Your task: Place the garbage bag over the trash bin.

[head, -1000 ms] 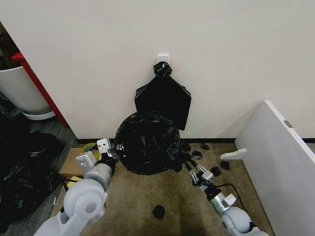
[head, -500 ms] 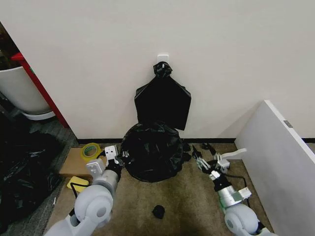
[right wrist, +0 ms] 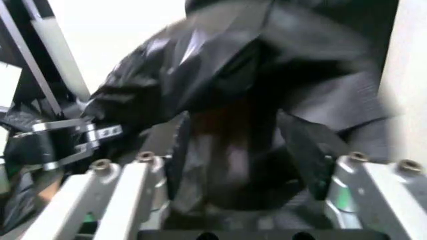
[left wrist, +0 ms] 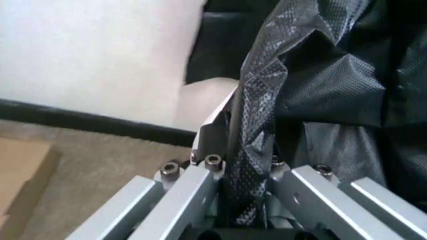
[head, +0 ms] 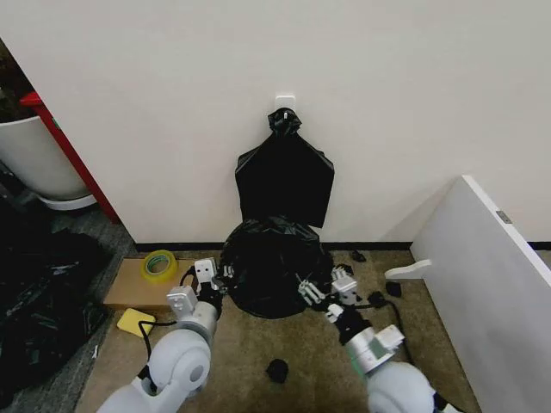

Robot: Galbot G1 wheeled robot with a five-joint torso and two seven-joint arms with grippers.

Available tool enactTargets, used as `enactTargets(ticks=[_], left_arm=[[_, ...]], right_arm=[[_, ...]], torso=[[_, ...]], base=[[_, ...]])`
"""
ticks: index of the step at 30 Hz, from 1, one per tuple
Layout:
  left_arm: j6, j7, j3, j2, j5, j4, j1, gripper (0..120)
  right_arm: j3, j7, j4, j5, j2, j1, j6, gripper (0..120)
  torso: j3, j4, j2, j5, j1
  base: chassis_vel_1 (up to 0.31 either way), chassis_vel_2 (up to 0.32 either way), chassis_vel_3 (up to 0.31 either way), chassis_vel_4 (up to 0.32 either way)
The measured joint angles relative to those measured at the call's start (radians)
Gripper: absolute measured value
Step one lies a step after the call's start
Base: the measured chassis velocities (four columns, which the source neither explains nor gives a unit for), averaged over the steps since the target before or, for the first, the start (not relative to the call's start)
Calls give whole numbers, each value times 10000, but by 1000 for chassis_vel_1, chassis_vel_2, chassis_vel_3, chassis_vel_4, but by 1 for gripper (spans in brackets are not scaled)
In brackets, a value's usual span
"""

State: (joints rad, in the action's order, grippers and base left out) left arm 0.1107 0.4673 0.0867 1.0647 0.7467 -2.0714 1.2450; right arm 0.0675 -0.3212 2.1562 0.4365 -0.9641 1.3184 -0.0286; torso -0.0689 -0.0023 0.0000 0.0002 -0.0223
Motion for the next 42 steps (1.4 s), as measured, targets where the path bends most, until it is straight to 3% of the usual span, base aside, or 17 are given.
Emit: enactTargets(ticks=[6, 13, 24, 42], left_arm=[[-640, -402, -749, 8, -781, 210, -125, 0], [-768, -463, -1180, 108, -1087, 319, -87, 0], [-812, -555, -1336, 121, -1511, 359, 198, 0], [-844, -609, -1234, -3, -1785, 50, 546, 0]], right_arm=[[766, -1354, 532, 1012, -250, -655, 1695, 26], [1405, -2503, 90, 845, -640, -1689, 3046, 0], [1781, -3913, -1536, 517, -1348, -2952, 4265, 0], [1873, -4185, -3904, 576, -2045, -4148, 4607, 0]], torso=[[0, -3, 0, -1, 0], [0, -2, 0, -1, 0], [-1, -2, 0, -2, 0], [-1, -2, 0, -1, 0]], base=[[0, 0, 0, 0], [0, 0, 0, 0], [0, 0, 0, 0], [0, 0, 0, 0]])
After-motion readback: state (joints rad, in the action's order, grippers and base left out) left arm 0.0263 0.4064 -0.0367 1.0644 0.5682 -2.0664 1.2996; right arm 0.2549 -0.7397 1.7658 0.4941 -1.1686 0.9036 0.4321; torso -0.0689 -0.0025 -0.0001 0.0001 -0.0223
